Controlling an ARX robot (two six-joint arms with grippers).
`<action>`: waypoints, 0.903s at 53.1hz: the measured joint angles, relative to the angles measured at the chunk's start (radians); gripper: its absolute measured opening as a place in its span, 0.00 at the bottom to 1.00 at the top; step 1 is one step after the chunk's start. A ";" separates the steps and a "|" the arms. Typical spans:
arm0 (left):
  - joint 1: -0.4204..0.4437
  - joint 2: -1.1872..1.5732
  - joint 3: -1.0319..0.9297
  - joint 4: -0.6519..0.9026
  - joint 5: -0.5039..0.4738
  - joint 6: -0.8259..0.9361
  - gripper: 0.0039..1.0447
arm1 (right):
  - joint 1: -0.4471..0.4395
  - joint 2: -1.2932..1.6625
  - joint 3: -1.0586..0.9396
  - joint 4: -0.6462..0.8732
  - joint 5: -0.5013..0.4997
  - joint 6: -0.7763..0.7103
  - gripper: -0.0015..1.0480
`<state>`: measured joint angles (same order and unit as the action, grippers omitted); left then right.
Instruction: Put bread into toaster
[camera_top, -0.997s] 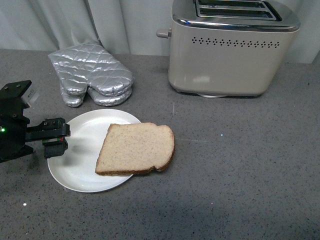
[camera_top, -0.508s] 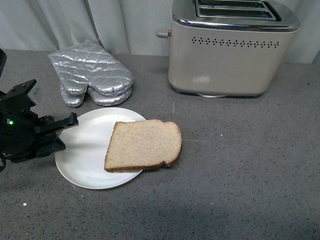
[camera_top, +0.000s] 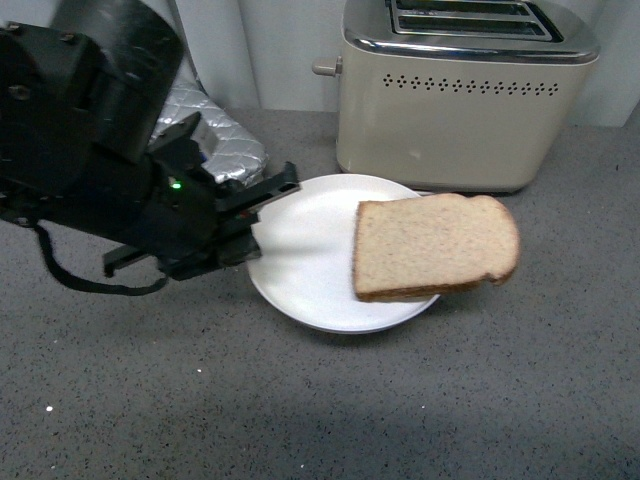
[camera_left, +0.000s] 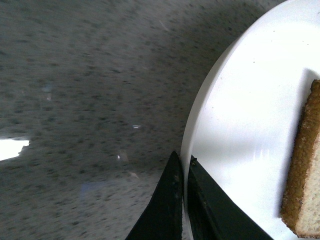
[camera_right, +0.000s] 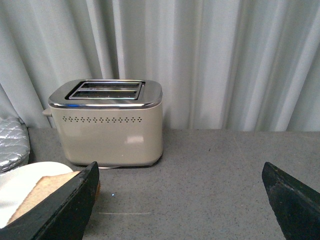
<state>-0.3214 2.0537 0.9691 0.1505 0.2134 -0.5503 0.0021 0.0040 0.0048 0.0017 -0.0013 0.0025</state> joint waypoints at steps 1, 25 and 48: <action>-0.007 0.005 0.006 -0.001 0.000 -0.005 0.03 | 0.000 0.000 0.000 0.000 0.000 0.000 0.91; -0.243 0.228 0.269 -0.072 -0.053 -0.155 0.03 | 0.000 0.000 0.000 0.000 0.000 0.000 0.91; -0.219 0.104 0.179 0.010 -0.153 -0.190 0.55 | 0.000 0.000 0.000 0.000 0.000 0.000 0.91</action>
<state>-0.5404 2.1574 1.1477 0.1600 0.0601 -0.7403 0.0021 0.0040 0.0048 0.0017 -0.0013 0.0021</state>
